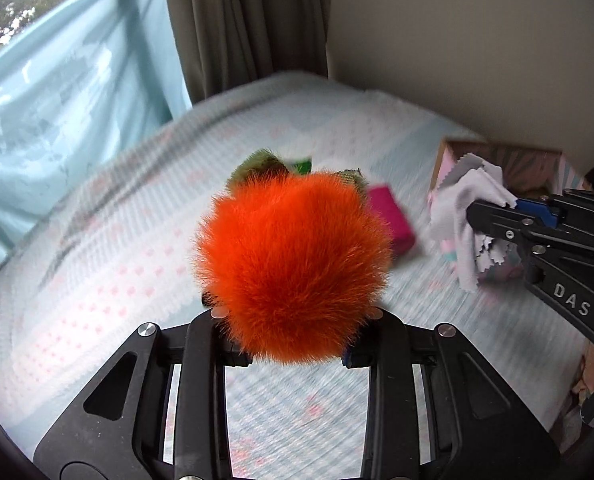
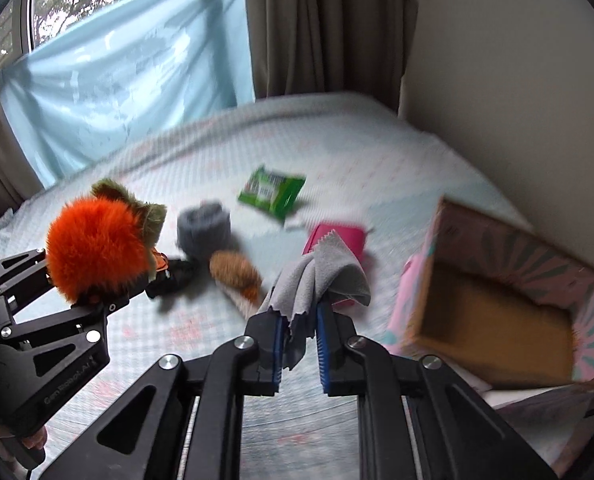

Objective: Organize soft objects
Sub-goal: 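Carry pompom and cloth to the box and open both tools inside, then lift both tools out of the box and move back over the bed, then grasp the black sock with the left tool while the right tool grasps the brown plush, then carry sock and plush into the box and open both tools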

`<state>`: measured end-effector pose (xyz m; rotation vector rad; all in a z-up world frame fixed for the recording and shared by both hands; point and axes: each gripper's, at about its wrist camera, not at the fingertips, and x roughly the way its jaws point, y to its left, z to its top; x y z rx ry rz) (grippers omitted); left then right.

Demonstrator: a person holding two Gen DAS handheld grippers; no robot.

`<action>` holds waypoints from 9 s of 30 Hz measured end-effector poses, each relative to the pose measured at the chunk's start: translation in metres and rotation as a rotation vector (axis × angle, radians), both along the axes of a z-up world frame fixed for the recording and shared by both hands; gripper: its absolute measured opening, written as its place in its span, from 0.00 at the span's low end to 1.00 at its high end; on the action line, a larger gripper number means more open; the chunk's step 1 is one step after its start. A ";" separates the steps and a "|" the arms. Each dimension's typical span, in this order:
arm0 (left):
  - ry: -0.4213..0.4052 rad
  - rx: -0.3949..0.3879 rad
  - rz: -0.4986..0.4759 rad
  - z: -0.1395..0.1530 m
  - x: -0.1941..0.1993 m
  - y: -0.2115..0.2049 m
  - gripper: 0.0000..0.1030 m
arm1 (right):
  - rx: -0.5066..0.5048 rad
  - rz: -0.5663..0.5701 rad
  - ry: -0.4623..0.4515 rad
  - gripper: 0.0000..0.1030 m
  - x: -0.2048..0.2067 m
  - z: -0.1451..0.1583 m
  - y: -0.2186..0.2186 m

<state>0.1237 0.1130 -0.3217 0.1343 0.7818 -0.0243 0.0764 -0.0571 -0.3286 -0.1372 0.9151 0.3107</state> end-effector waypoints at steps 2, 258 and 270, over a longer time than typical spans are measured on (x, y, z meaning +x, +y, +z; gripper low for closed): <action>-0.022 0.002 -0.003 0.026 0.002 -0.011 0.25 | 0.005 -0.009 -0.021 0.12 0.001 0.025 -0.009; 0.395 -0.134 -0.128 0.015 0.162 -0.303 0.16 | 0.075 -0.313 0.349 0.44 0.104 0.057 -0.293; 0.546 -0.054 -0.127 -0.056 0.198 -0.329 0.16 | 0.178 -0.340 0.495 0.44 0.136 -0.014 -0.321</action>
